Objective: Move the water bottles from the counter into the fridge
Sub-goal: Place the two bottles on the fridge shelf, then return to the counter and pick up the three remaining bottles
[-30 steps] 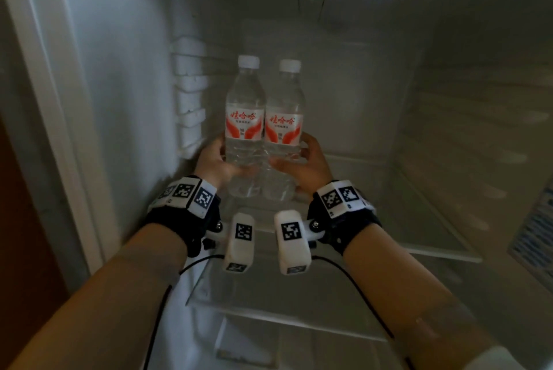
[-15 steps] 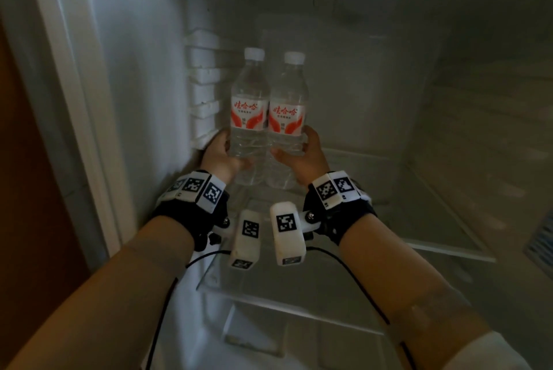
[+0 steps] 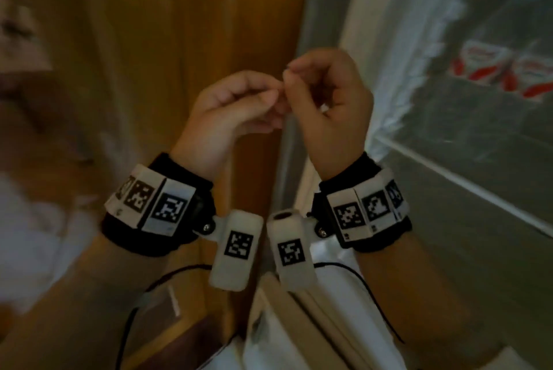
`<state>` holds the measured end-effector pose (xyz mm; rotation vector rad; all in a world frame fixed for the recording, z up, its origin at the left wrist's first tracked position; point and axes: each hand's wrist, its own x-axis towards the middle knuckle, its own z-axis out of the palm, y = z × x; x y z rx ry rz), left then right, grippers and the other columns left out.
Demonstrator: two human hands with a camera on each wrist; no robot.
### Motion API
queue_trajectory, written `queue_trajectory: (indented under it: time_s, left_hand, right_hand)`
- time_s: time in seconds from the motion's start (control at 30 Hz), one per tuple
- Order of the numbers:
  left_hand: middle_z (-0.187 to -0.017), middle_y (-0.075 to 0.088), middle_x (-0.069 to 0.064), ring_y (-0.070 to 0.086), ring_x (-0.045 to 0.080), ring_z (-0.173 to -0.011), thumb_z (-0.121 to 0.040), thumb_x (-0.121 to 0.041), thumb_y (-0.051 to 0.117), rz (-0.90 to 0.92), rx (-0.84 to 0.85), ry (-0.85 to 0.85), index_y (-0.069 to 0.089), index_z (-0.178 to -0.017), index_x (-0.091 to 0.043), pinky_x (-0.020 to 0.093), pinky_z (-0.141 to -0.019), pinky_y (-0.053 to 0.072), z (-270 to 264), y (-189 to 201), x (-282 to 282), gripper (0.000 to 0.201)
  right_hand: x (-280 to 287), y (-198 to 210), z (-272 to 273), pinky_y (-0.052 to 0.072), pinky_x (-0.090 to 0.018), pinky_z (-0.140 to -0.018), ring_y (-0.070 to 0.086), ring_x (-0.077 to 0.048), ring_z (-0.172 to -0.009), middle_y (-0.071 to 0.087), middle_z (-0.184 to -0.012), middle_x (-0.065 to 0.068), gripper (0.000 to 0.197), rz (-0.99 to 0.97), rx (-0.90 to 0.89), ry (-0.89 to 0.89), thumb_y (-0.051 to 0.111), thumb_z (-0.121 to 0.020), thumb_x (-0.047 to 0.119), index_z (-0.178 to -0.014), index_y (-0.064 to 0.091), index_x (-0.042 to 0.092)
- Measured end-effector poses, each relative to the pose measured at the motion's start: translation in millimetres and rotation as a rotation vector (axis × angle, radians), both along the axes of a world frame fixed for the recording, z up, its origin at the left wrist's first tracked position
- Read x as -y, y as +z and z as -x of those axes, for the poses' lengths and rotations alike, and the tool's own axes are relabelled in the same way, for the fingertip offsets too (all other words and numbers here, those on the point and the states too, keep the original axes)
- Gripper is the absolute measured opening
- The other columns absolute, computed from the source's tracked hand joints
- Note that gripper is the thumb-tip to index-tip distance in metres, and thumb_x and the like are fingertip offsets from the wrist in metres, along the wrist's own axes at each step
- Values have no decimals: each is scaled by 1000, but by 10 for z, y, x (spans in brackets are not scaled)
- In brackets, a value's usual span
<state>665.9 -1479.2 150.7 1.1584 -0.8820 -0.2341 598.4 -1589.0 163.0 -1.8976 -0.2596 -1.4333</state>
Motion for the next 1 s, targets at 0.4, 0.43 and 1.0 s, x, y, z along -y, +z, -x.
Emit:
queue_trajectory:
  time_s: [0.4, 0.43, 1.0]
  left_hand:
    - [-65, 72, -9, 63, 5, -58, -76, -21, 53, -33, -137, 915, 73, -74, -32, 21, -66, 48, 796, -704, -4983, 23]
    - [-65, 72, -9, 62, 4, -57, -77, -20, 50, -18, -155, 1007, 73, -74, -31, 20, -65, 47, 987, -748, -5409, 26]
    - [-65, 70, -7, 62, 6, -58, -77, -17, 51, 163, -277, 1941, 68, -74, -26, 16, -58, 45, 3573, -1174, -9944, 20]
  right_hand:
    - [-4585, -752, -486, 41, -29, -60, 49, -3, -59, 55, -62, 13, 15, -40, -512, 957, 59, -78, 20, -72, 55, 33]
    - [-5077, -821, -401, 42, -30, -62, 50, -4, -59, 56, -62, 13, 12, -43, -543, 1031, 60, -76, 23, -70, 56, 33]
    - [-10867, -1338, 1418, 45, -19, -55, 53, -14, -59, 55, -69, 2, 23, 342, -812, 1910, 60, -84, 8, -79, 54, 29]
